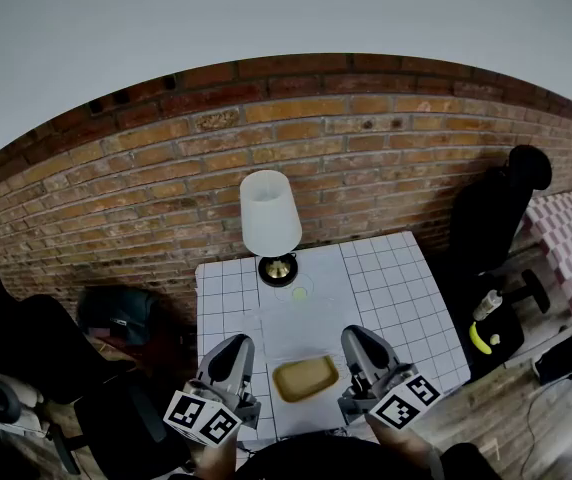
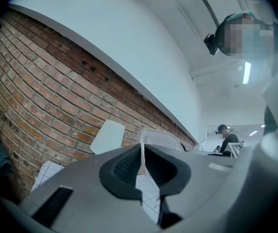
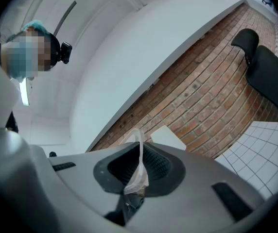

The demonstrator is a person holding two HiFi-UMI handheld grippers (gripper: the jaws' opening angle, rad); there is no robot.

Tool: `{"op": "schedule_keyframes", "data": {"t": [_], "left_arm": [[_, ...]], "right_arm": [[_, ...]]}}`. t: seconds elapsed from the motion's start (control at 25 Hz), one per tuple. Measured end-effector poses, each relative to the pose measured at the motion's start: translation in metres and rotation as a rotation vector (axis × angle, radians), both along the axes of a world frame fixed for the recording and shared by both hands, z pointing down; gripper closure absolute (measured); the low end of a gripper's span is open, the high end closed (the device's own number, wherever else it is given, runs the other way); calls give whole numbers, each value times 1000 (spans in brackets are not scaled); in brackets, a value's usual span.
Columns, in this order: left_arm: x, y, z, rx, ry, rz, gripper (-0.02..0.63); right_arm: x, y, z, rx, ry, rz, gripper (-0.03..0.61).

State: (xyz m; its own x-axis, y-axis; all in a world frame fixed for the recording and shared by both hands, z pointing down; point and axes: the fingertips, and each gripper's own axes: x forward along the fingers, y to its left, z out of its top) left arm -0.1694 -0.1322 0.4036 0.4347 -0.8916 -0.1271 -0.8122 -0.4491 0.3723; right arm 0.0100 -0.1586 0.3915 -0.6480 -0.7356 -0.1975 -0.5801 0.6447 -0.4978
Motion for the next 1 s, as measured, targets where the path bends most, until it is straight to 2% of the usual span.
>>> {"op": "schedule_keyframes", "data": {"t": [1.0], "left_arm": [[1, 4, 3, -19, 0, -1, 583]], "right_arm": [[0, 2, 4, -16, 6, -5, 558]]}}
